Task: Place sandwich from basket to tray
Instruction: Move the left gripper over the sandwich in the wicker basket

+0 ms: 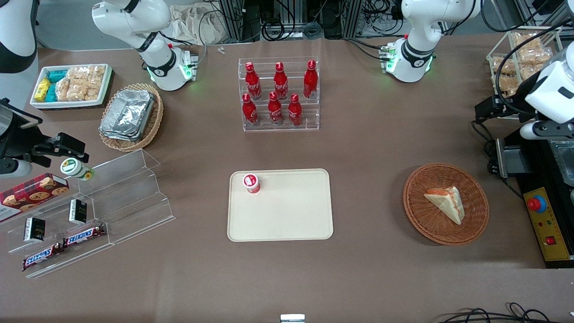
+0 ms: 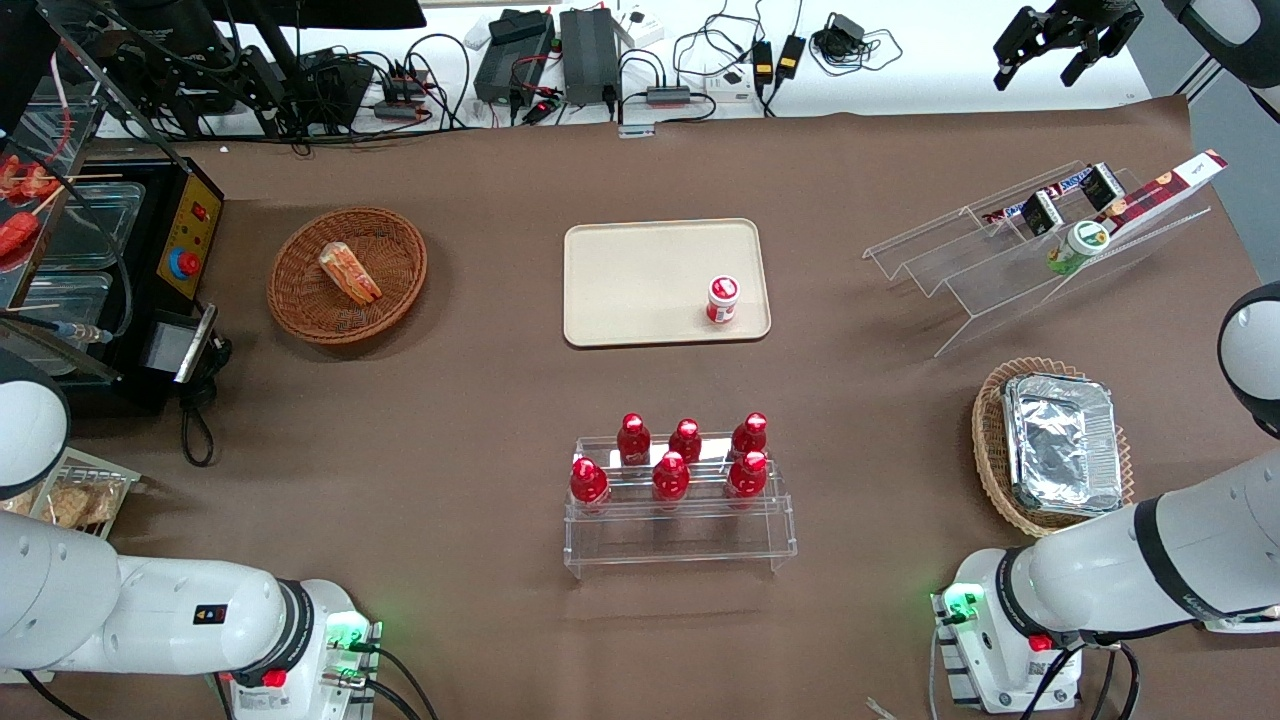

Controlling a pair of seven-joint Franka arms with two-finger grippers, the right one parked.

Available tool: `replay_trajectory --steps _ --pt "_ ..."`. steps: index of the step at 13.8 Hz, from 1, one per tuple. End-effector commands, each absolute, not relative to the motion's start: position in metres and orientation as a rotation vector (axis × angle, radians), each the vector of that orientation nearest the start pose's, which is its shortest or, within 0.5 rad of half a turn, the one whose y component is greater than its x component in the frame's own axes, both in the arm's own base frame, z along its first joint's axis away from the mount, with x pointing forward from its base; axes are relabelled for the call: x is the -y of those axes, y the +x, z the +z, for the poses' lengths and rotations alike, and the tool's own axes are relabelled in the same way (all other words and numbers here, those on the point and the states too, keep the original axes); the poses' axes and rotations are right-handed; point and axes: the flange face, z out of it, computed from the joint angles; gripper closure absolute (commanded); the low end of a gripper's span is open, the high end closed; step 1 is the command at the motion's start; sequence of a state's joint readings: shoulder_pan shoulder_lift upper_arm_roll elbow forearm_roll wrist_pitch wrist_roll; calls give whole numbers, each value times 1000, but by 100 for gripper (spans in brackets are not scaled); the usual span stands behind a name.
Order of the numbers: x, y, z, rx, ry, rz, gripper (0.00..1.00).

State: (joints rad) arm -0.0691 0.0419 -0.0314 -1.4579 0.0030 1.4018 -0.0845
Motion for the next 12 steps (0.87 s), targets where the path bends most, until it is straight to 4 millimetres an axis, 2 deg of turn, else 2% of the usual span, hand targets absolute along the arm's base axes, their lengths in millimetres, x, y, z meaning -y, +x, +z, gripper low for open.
replay_trajectory --steps 1,5,7,8,9,10,12 --pt "60 547 644 -43 -3106 131 0" --pt "60 549 643 -39 -3112 135 0" --pt "54 556 631 15 -3124 159 0" --pt "50 561 623 208 -3142 184 0" --pt "37 570 615 472 -3117 174 0" --pt "31 578 594 626 -3078 188 0" --pt "16 588 547 736 -3042 204 0"
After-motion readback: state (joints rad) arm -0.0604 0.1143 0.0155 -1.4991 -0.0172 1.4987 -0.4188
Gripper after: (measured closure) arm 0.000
